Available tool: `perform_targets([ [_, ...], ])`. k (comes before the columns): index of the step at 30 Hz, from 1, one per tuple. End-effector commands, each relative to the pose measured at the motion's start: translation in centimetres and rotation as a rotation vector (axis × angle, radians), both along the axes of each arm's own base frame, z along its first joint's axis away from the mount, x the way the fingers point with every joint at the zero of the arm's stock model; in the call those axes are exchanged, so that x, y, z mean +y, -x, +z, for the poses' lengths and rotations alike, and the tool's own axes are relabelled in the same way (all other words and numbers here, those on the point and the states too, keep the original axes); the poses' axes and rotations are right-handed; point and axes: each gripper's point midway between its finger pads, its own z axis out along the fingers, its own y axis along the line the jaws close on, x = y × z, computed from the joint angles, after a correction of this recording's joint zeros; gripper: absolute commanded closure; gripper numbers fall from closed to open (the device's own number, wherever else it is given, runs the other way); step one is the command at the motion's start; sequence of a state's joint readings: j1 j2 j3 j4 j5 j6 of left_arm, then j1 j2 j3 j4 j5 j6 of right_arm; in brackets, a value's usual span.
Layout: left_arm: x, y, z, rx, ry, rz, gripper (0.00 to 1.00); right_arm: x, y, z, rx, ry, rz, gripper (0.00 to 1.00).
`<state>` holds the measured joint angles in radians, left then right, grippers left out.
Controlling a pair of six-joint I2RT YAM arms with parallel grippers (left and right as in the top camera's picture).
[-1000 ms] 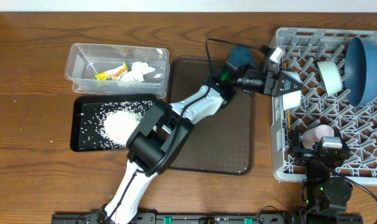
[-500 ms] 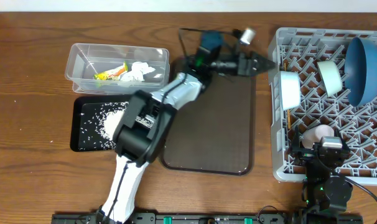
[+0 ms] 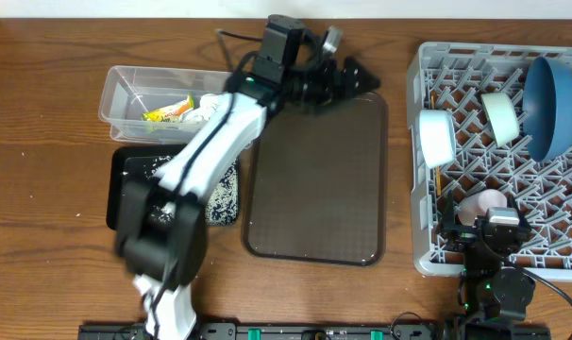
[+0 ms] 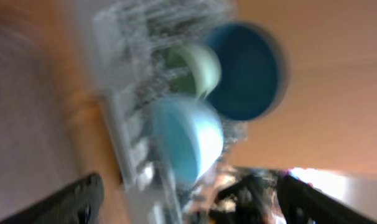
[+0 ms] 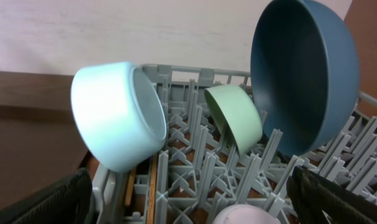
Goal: Sort waste into correct bins and load items into the dishwasher rack
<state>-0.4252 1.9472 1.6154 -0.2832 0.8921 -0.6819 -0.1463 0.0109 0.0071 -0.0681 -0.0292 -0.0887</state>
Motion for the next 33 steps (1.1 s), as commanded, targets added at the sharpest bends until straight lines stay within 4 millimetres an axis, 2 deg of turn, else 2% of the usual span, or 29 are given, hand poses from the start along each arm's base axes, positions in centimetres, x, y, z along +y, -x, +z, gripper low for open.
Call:
perform_targets([
  [1, 7.8, -1.5, 0.9, -0.265, -0.455, 0.234, 0.1, 0.1, 0.0, 0.0, 0.0, 0.01, 0.005, 0.01],
  [4, 14.8, 1.8, 1.3, -0.237, -0.771, 0.345, 0.1, 0.1, 0.0, 0.0, 0.0, 0.01, 0.005, 0.01],
  [6, 19.4, 4.1, 2.6, -0.238, -0.958, 0.425, 0.1, 0.1, 0.0, 0.0, 0.0, 0.01, 0.005, 0.01],
  [8, 22.6, 5.8, 4.3, -0.259, -1.078, 0.481, 0.09, 0.1, 0.0, 0.0, 0.0, 0.01, 0.005, 0.01],
  [9, 23.6, 6.6, 5.1, -0.271, -1.11, 0.493, 0.09, 0.1, 0.0, 0.0, 0.0, 0.01, 0.005, 0.01],
  [13, 25.4, 9.1, 6.7, -0.291, -1.16, 0.484, 0.09, 0.1, 0.0, 0.0, 0.0, 0.01, 0.005, 0.01],
  [18, 29.3, 12.9, 7.5, -0.194, -1.229, 0.579, 0.09, 0.1, 0.0, 0.0, 0.0, 0.01, 0.005, 0.01],
  [24, 33.8, 17.4, 5.4, -0.06, -1.295, 0.634, 0.09, 0.1, 0.0, 0.0, 0.0, 0.01, 0.005, 0.01],
  [25, 34.3, 17.9, 5.0, -0.034, -1.288, 0.664, 0.04, 0.1, 0.0, 0.0, 0.0, 0.01, 0.005, 0.01],
  [27, 34.3, 19.0, 3.7, 0.023, -1.243, 0.687, 0.0, 0.1, 0.0, 0.0, 0.0, 0.01, 0.005, 0.01],
  [30, 32.7, 20.0, 2.1, 0.083, -1.155, 0.633, 0.0, 0.1, 0.0, 0.0, 0.0, 0.01, 0.005, 0.01],
  [33, 32.2, 20.0, 1.7, 0.102, -1.134, 0.611, 0.0, 0.1, 0.0, 0.0, 0.0, 0.01, 0.005, 0.01],
])
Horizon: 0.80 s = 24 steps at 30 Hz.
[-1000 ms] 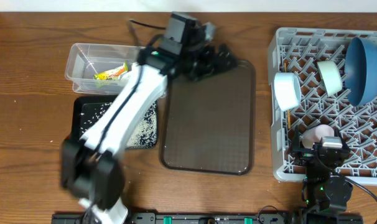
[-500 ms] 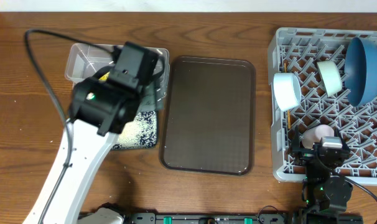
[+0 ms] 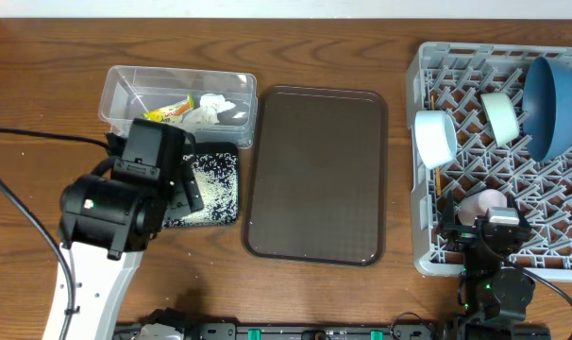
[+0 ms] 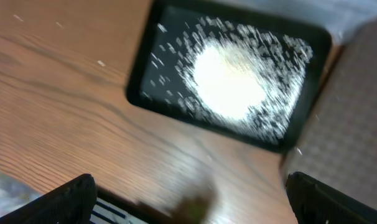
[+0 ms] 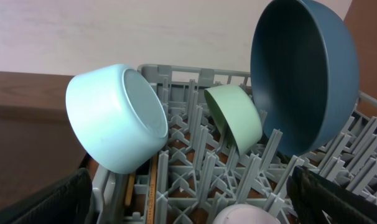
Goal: Sort waste into correct bins and load items into the dishwasher rack
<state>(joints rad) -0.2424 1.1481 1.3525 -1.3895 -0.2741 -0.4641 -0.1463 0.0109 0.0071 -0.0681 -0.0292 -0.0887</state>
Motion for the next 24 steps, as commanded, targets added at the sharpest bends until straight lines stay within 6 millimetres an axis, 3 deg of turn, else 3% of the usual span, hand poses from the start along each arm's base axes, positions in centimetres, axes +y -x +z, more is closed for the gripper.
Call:
perform_targets([
  [1, -1.0, 0.3, -0.6, 0.02, 0.07, 0.01, 0.0, 0.1, 0.0, 0.0, 0.0, 0.01, 0.005, 0.01],
  [8, -0.2, -0.8, 0.3, -0.058, 0.021, 0.024, 0.0, 0.1, 0.0, 0.0, 0.0, 0.01, 0.005, 0.01],
  [12, -1.2, -4.1, 2.8, -0.311, 0.054, -0.055, 0.0, 0.1, 0.0, 0.0, 0.0, 0.01, 0.005, 0.01],
  [15, -1.5, -5.4, 3.8, -0.506, 0.073, -0.089, 0.0, 0.1, 0.0, 0.0, 0.0, 0.01, 0.005, 0.01],
  [19, -0.9, -5.1, 3.1, -0.696, 0.102, -0.075, 0.0, 0.1, 0.0, 0.0, 0.0, 0.01, 0.005, 0.01],
  [24, 0.7, -3.0, 0.3, -0.859, 0.125, -0.03, 0.0, 0.1, 0.0, 0.0, 0.0, 0.01, 0.005, 0.01],
])
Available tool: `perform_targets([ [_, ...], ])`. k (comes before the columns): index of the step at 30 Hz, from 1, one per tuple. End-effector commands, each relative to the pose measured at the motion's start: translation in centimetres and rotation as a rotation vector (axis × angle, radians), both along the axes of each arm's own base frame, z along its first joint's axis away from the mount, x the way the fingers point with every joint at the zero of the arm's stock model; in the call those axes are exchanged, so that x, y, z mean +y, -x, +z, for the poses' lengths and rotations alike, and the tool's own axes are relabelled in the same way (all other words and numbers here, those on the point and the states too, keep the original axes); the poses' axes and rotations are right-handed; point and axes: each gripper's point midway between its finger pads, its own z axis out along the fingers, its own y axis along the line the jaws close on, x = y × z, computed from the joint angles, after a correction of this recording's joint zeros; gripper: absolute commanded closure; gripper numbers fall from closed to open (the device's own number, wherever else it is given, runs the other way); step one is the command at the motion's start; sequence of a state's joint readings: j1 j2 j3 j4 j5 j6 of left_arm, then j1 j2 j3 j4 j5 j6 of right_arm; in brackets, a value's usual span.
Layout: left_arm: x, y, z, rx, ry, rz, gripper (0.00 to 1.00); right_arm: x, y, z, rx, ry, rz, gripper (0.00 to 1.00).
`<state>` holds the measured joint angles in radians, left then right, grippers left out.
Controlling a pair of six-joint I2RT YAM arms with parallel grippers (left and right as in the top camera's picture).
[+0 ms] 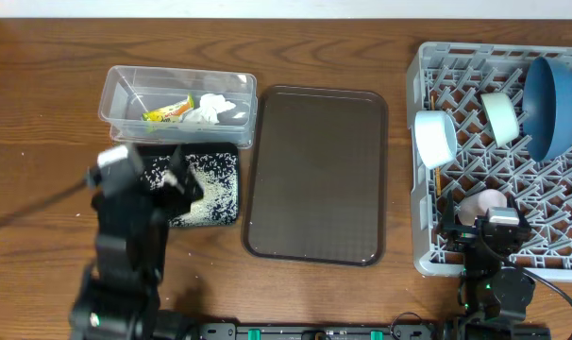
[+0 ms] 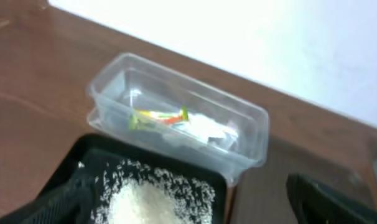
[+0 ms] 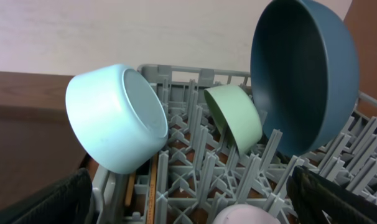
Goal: Sort waste into correct bins and load items into the dishwasher rack
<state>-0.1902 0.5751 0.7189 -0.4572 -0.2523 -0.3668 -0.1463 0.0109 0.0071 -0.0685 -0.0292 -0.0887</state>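
My left gripper [image 1: 177, 179] hangs open and holds nothing, over the near left part of the black tray of white rice [image 1: 215, 189]. In its wrist view the rice tray [image 2: 157, 196] lies just ahead, with the clear bin [image 2: 176, 121] of wrappers behind it. My right gripper [image 1: 484, 231] is open at the near edge of the grey dishwasher rack [image 1: 423, 255]. In the rack stand a light blue cup [image 3: 117, 118], a green cup [image 3: 235, 118], a dark blue bowl [image 3: 307, 74] and a pink cup [image 3: 244, 216].
A bare brown serving tray [image 1: 316, 175] lies between the rice tray and the rack. The clear bin [image 1: 177, 106] sits behind the rice tray at the back left. Wooden sticks lie in the rack under the light blue cup.
My left arm has drawn back toward the table's front edge. Its camera now looks forward at the clear bin and rice tray instead of down on the rice. The right arm has not moved.
My left arm was stretched to the far edge of the brown tray, its open gripper facing the rack. Then it was back over the rice tray, and the light blue cup had tilted slightly. Now it sits lower and nearer the front.
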Motion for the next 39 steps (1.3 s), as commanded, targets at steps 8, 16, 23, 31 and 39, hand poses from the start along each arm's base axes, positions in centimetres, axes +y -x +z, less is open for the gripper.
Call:
perform_targets([
  [8, 2.1, 2.7, -7.6, -0.119, 0.018, 0.051, 0.0, 0.1, 0.0, 0.0, 0.0, 0.01, 0.005, 0.01],
  [16, 2.0, 2.1, -11.5, -0.209, 0.043, 0.054, 0.0, 0.1, 0.0, 0.0, 0.0, 0.01, 0.005, 0.01],
  [23, 1.9, 1.5, -11.7, -0.261, 0.059, 0.053, 0.0, 0.1, 0.0, 0.0, 0.0, 0.01, 0.005, 0.01],
  [31, 1.9, 1.5, -11.7, -0.261, 0.059, 0.053, 0.0, 0.1, 0.0, 0.0, 0.0, 0.01, 0.005, 0.01],
  [39, 1.9, 1.5, -11.7, -0.259, 0.059, 0.053, 0.0, 0.1, 0.0, 0.0, 0.0, 0.01, 0.005, 0.01],
])
